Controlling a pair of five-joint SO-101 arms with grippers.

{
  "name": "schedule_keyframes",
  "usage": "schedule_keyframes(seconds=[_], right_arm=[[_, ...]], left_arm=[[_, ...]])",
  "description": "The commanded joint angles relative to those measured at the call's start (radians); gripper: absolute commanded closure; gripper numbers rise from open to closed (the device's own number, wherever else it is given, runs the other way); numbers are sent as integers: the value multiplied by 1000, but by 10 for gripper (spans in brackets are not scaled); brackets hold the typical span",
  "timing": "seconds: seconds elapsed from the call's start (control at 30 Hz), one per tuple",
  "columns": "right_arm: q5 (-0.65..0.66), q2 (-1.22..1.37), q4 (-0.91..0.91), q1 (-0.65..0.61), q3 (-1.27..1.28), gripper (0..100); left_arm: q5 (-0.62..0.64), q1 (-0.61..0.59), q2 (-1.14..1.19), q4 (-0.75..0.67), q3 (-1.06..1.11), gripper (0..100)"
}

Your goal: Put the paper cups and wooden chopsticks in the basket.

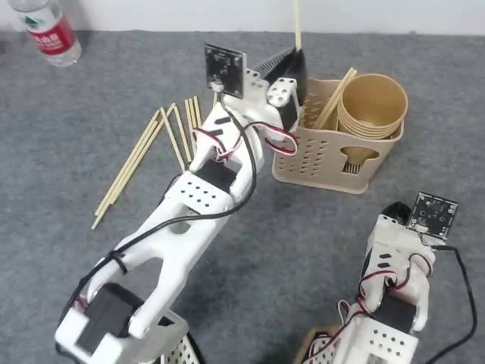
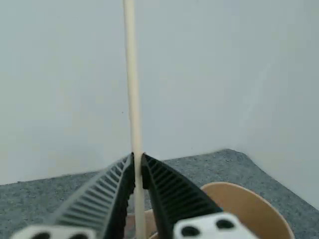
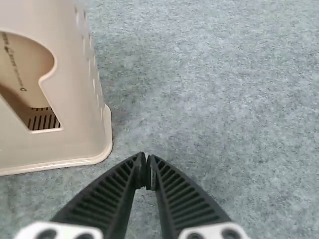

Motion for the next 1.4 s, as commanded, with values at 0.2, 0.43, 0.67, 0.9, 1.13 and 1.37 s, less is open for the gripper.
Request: schedule_keyframes(seconds=[0.2, 0.43, 0.67, 0.9, 1.13, 1.37], right_arm=[[0, -10, -25, -12, -5, 991], [0, -10, -27, -10, -5, 991], [0, -10, -27, -8, -5, 991], [0, -10, -27, -10, -5, 991], [2, -10, -22, -10, -5, 991], [2, -10, -24, -10, -5, 991]], left_arm=[[-17, 25, -80, -20, 44, 905], [-66, 100, -143, -20, 136, 906], [-66, -91, -330, 226, 131, 905], [-64, -351, -295, 884, -216, 902], [-64, -374, 80, 1010, -450, 901], [-57, -374, 606, 1073, -855, 836]])
